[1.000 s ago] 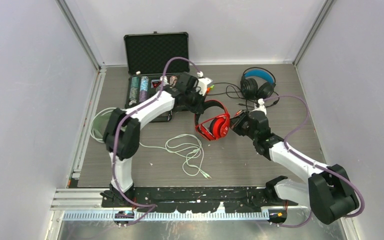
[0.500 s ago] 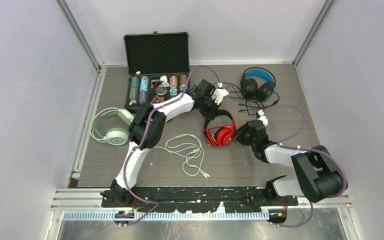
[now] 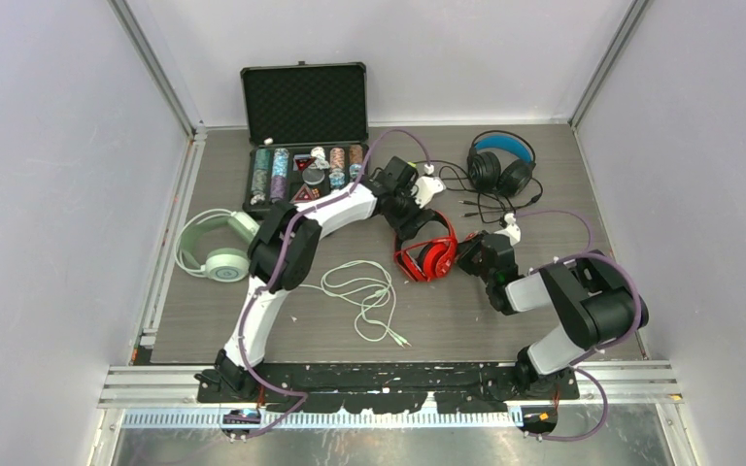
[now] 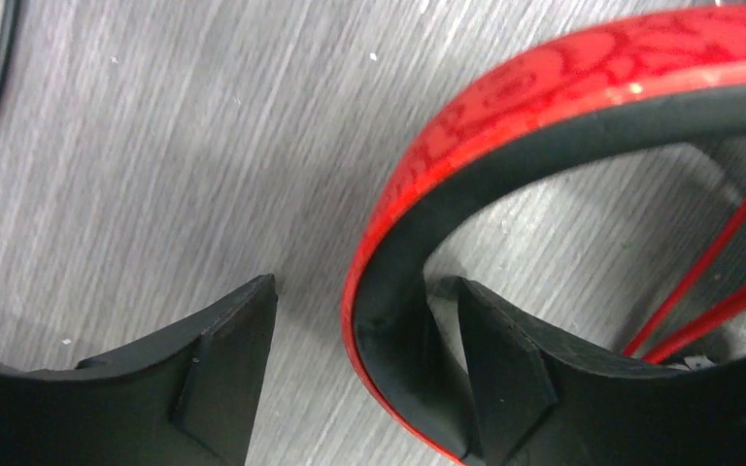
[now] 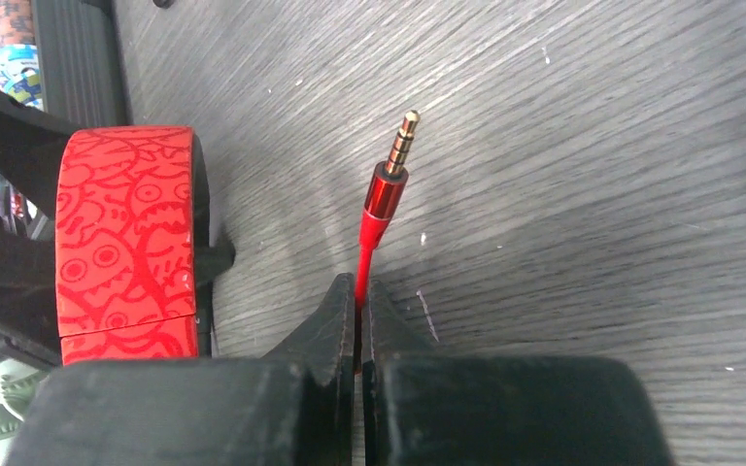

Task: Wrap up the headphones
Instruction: Place the headphones at the center of the board.

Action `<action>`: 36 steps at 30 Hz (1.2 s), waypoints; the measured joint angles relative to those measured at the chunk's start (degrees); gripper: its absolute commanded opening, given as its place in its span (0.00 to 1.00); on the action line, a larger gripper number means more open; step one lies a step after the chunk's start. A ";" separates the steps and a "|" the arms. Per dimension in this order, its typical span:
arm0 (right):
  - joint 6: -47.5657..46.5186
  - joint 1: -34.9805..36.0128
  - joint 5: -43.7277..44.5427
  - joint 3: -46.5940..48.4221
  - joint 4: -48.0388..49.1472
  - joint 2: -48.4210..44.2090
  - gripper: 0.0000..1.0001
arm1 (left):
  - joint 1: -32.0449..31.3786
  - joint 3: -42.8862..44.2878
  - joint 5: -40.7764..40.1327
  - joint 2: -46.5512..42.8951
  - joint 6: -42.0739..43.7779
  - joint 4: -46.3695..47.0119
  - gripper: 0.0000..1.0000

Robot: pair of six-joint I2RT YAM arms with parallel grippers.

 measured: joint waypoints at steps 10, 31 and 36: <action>0.63 0.00 -0.02 -0.35 5.25 2.95 0.01 | 0.15 -3.26 0.63 -6.23 -6.03 0.72 0.80; 1.44 0.00 -0.37 -0.98 9.14 4.90 0.06 | -3.43 -1.29 11.91 -9.84 -16.90 -0.94 0.59; 1.60 0.00 -0.44 -0.98 10.16 5.53 0.05 | -5.60 1.49 10.29 -7.17 -20.35 -1.68 0.55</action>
